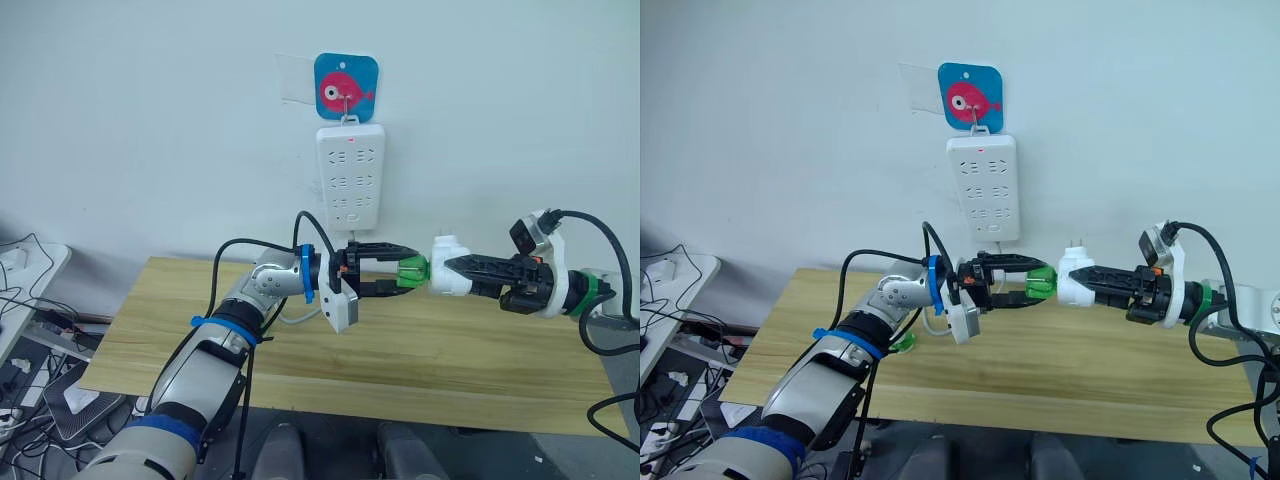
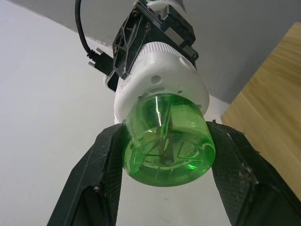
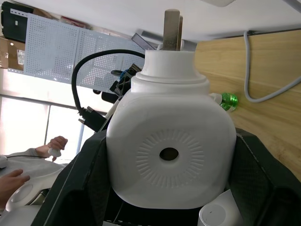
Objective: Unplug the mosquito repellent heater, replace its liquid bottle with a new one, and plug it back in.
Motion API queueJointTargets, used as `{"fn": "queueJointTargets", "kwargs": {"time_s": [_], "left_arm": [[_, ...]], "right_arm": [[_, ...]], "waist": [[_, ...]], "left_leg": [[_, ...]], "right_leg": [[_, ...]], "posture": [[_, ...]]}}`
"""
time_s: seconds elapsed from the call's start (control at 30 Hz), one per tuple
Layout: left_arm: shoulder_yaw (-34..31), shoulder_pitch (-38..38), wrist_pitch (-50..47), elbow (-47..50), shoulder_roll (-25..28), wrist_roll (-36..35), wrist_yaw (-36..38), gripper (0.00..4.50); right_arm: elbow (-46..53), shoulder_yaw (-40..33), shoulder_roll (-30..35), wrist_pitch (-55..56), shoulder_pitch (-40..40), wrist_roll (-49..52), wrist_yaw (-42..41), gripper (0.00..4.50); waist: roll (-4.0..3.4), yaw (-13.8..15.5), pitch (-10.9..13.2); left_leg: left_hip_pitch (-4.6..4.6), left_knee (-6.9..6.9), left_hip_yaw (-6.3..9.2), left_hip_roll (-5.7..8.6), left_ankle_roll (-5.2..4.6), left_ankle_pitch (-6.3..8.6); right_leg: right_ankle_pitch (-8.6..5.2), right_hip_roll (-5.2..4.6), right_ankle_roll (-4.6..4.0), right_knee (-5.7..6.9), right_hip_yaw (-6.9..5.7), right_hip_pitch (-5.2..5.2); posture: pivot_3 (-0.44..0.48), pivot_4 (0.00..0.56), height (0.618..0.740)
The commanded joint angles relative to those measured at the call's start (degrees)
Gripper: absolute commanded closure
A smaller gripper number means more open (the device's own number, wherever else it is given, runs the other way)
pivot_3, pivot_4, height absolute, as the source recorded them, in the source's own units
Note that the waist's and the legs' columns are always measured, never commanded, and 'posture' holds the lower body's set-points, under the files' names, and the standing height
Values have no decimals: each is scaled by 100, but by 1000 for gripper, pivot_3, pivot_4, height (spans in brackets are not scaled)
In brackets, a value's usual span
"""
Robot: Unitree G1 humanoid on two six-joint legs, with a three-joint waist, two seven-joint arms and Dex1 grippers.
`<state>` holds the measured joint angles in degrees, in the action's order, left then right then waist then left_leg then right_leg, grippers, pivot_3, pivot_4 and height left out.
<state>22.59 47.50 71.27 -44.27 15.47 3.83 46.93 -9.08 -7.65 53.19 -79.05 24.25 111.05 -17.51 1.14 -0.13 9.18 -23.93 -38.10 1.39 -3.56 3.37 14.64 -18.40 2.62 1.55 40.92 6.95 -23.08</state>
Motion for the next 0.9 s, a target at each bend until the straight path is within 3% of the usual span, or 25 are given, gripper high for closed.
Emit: {"fn": "queueJointTargets", "kwargs": {"time_s": [0.03, 0.13, 0.23, 0.33, 0.47, 0.57, 0.8, 0.9], "left_arm": [[327, -378, -2553, 1199, -24, -2305, 1689, 2220], [259, -631, -5705, 2563, 277, -3701, 2248, 2220], [161, -579, -8969, 3697, 789, -5146, 2150, 2220], [-169, -206, -11440, 3676, 877, -6091, 1685, 2220], [-821, 178, -13652, 2790, 614, -6901, 1119, 2220], [-1258, 245, -14496, 2330, 417, -7032, 818, 2220], [-1720, 35, -14712, 2580, 143, -6738, 567, 43], [-1804, -65, -14568, 2650, 131, -6499, 538, 14]], "right_arm": [[308, -87, 88, -30, 74, 195, -120, 1521], [421, -22, 223, -53, 35, 178, -124, 1521], [629, 19, 339, -251, 11, -198, -397, 1521], [797, 97, 321, -267, 26, -510, -566, 1521], [925, 179, 240, -224, 111, -763, -669, 1521], [939, 202, 202, -182, 123, -734, -663, 1521], [901, 199, 142, 17, 61, -537, -407, 1521], [866, 198, 135, 76, 37, -452, -321, 1521]], "waist": [[-1, -6, -1], [-2, -41, -1], [-2, -115, -1], [-2, -154, -1], [-1, -161, 0], [-1, -165, 0], [0, -156, 2], [0, -157, 2]], "left_leg": [[0, 0, 0, -1, 0, 0], [0, 0, 7, -5, 0, 0], [-1, 1, 27, -10, -10, -6], [0, 1, 49, -9, -20, -11], [1, -1, 57, -4, -26, -15], [1, 2, 57, -5, -26, -15], [-4, 4, 53, -5, -23, -17], [-2, 1, 45, -2, -22, -17]], "right_leg": [[0, 0, 0, 1, 0, 0], [0, 1, 0, 6, -7, -4], [-1, 11, -1, 13, -19, -6], [-2, 13, 1, 17, -37, 0], [-9, 14, 13, 16, -45, 5], [-7, 15, 9, 9, -45, 4], [-3, 12, -2, 8, -42, -1], [-3, 10, -1, 8, -35, 1]], "posture": [[31, 143, 740], [33, 147, 740], [38, 150, 740], [37, 151, 740], [38, 155, 740], [35, 155, 740], [33, 159, 740], [33, 159, 740]]}}
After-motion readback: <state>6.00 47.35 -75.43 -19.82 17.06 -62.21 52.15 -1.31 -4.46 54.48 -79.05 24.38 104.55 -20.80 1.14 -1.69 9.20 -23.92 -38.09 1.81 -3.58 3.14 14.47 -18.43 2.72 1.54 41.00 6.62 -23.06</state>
